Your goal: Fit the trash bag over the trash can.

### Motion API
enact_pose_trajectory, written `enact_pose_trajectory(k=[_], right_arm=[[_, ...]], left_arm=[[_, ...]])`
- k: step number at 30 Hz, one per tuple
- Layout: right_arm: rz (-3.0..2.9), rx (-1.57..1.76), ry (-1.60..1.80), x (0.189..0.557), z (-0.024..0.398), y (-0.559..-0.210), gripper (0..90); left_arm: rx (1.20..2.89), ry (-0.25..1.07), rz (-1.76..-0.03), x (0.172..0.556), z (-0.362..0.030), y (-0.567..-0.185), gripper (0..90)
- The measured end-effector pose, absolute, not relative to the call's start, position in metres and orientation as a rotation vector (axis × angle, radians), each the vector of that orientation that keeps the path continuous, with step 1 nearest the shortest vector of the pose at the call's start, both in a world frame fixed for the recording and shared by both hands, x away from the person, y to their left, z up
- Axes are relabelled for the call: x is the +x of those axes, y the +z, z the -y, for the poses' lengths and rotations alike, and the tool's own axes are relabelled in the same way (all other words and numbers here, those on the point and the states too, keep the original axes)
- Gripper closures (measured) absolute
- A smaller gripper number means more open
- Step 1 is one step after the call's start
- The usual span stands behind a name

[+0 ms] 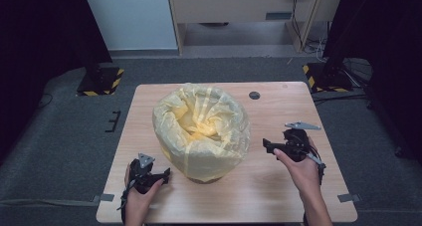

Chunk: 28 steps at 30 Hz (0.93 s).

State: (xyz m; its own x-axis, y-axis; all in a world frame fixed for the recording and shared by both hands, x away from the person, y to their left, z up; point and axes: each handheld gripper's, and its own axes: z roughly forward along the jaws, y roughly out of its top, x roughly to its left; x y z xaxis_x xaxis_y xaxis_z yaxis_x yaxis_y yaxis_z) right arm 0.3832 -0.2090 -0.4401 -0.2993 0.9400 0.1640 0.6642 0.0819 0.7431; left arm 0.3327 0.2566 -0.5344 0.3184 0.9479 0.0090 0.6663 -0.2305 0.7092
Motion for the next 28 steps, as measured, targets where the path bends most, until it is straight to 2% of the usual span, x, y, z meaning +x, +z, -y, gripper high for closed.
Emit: enact_pose_trajectory(k=[21,28], right_arm=[[-2.116,1.691,0.865,0.367,0.212,-0.521,5.5],[-2.111,1.549,0.779,0.360,0.201,-0.532,0.7]], left_arm=[[1.984,0.601,-1.419,0.332,-0.256,-0.534,6.6],[1.985,0.601,-1.419,0.332,-0.256,-0.534,6.5]])
